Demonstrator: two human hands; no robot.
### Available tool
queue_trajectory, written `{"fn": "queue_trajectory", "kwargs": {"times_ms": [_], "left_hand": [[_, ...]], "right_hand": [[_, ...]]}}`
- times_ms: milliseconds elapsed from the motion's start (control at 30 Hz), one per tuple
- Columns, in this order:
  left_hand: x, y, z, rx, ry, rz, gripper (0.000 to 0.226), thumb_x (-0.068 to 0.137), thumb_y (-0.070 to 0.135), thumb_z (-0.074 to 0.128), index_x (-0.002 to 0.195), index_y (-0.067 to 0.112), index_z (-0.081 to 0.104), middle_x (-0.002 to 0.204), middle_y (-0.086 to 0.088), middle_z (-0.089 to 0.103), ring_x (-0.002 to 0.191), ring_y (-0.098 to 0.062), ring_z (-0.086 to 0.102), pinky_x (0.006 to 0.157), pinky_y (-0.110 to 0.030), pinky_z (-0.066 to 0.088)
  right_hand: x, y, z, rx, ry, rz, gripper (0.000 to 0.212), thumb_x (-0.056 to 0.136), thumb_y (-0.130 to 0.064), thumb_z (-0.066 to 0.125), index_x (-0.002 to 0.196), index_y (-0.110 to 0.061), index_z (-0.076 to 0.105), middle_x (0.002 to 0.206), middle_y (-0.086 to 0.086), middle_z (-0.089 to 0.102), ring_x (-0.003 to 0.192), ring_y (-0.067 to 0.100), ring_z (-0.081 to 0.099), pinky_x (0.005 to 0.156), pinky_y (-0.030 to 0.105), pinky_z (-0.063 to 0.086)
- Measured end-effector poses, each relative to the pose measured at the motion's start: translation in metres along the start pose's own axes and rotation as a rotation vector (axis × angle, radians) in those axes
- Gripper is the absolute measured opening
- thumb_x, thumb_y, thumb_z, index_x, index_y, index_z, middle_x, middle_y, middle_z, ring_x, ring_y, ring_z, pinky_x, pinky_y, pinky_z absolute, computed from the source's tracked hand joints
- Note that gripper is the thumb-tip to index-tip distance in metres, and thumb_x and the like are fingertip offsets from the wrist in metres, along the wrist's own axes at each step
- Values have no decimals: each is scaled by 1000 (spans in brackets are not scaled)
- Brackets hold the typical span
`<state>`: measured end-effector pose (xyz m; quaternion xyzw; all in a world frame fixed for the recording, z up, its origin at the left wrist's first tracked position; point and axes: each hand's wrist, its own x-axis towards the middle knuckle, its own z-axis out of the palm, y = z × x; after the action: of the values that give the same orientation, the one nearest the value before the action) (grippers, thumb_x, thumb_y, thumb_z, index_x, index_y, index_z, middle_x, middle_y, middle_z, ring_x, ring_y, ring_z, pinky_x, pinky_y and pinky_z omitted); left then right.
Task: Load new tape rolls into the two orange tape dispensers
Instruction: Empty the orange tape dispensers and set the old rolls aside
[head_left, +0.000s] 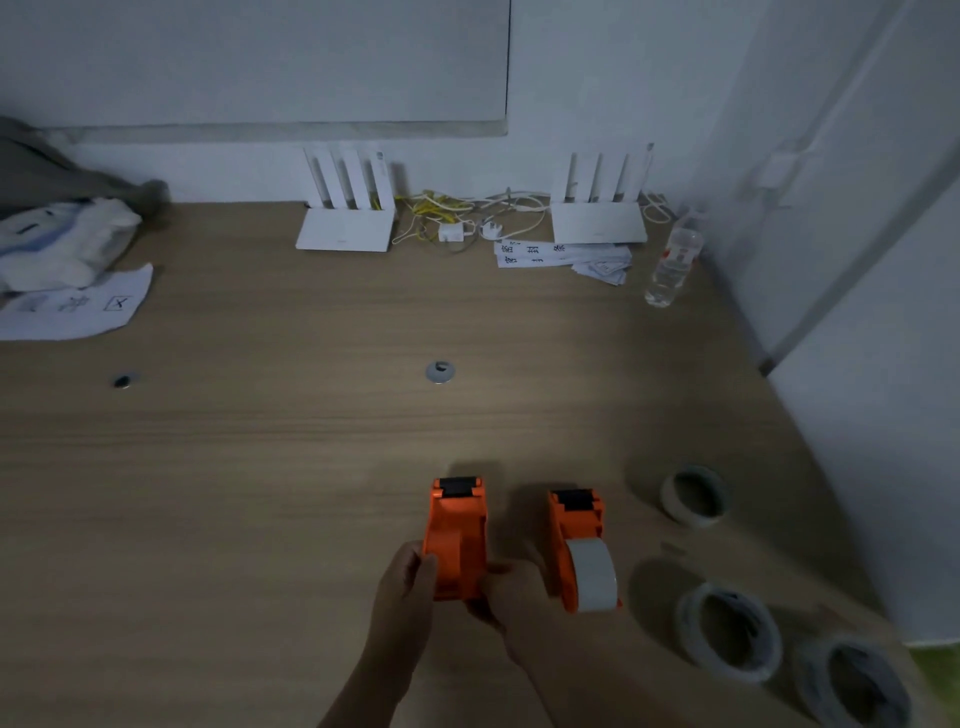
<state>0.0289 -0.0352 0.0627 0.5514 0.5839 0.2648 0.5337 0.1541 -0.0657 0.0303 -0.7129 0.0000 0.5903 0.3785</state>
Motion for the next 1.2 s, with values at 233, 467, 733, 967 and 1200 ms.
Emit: {"fn": "queue_trajectory", "kwargs": {"times_ms": [233, 467, 733, 967, 1200], "left_hand": [[-4, -27, -9, 201, -27, 1, 25, 80, 44, 46, 84, 24, 61, 79, 2, 65, 74, -9, 61, 63, -25, 43], [-7, -37, -10, 306, -28, -33, 32, 79, 41, 50, 101, 22, 65, 85, 6, 67, 84, -19, 64, 66, -28, 45], [1, -12, 0, 229, 162, -33, 25, 76, 24, 71, 96, 26, 56, 94, 1, 60, 88, -22, 60, 74, -34, 46], [5, 56, 62, 119, 67, 132, 18, 81, 12, 66, 97, 19, 63, 89, 2, 69, 81, -13, 64, 71, -24, 46], [-20, 42, 127, 274, -277, -218, 22, 80, 37, 60, 93, 21, 65, 82, 4, 68, 77, -12, 65, 75, -35, 56]], "right_hand": [[80, 63, -6, -318, 34, -113, 36, 68, -38, 65, 89, -11, 76, 88, 9, 75, 85, 27, 71, 82, 48, 60], [-5, 23, -6, -476, 128, -195, 19, 89, -18, 55, 78, -8, 68, 71, 3, 64, 80, 27, 65, 74, 37, 55], [-24, 9, -25, -513, 96, -317, 13, 91, -16, 55, 89, -15, 68, 94, 8, 72, 90, 25, 68, 83, 40, 59], [-51, -58, -97, -117, 142, -516, 39, 90, 3, 54, 70, -25, 73, 74, 5, 72, 68, 20, 67, 71, 33, 59], [-30, -56, -172, 112, 199, -363, 22, 93, 10, 46, 89, 4, 67, 61, 8, 63, 48, 12, 61, 49, 23, 52]]}}
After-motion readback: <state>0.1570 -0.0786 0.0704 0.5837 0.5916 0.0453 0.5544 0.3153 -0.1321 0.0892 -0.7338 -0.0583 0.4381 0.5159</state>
